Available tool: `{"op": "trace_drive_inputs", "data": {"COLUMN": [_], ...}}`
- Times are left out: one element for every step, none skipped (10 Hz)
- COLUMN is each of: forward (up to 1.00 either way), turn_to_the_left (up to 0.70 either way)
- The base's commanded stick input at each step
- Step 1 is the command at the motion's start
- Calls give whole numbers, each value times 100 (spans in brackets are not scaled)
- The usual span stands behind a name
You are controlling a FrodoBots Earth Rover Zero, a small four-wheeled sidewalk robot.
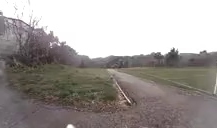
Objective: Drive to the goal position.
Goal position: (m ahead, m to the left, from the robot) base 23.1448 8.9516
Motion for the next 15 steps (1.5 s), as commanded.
{"op": "trace_drive_inputs", "data": {"forward": [0, 0, 0, 0, 0, 0, 0, 0, 0, 0, 0, 0, 0, 0, 0], "turn_to_the_left": [0, 0, 0, -2, -6, -5, -2, -4, -45, -70, -70, -70, -70, -70, -70]}}
